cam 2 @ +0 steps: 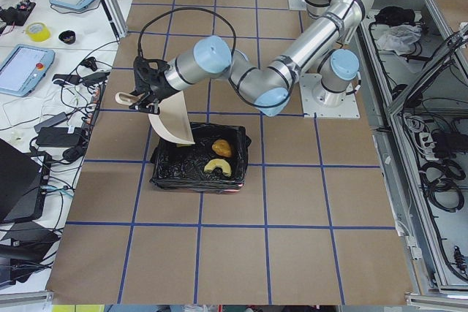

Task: Sweep and dump trash into bin
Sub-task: 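Bring the emptied dustpan back and set it on the table with the left gripper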

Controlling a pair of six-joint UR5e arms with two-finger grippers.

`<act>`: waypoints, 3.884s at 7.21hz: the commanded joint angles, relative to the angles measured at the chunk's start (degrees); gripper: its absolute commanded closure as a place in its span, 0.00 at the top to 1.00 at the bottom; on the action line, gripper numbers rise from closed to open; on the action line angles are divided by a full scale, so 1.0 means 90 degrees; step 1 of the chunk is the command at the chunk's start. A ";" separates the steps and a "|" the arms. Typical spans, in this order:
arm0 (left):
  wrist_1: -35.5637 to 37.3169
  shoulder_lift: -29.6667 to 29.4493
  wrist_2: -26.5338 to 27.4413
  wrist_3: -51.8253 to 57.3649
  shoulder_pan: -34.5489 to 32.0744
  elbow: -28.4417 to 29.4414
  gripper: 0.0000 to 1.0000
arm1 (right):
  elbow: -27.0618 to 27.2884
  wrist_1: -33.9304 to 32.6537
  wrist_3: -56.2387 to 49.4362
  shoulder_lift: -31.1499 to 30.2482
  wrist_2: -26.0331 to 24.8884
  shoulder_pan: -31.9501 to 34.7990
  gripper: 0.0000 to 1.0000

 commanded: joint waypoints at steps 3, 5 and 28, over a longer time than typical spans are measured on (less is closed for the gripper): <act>-0.0182 -0.0098 0.3020 -0.3762 -0.1997 -0.0149 0.00 | 0.0056 -0.0013 0.0907 -0.0140 -0.0041 0.0876 1.00; -0.0483 -0.0187 0.3291 -0.5141 -0.2349 -0.0422 0.00 | 0.0056 -0.0643 0.0849 -0.0200 0.0028 0.0847 1.00; -0.2019 -0.1554 0.3693 -0.9455 -0.3269 -0.0394 0.15 | 0.0583 -0.0658 0.0663 -0.0249 0.0028 0.0886 1.00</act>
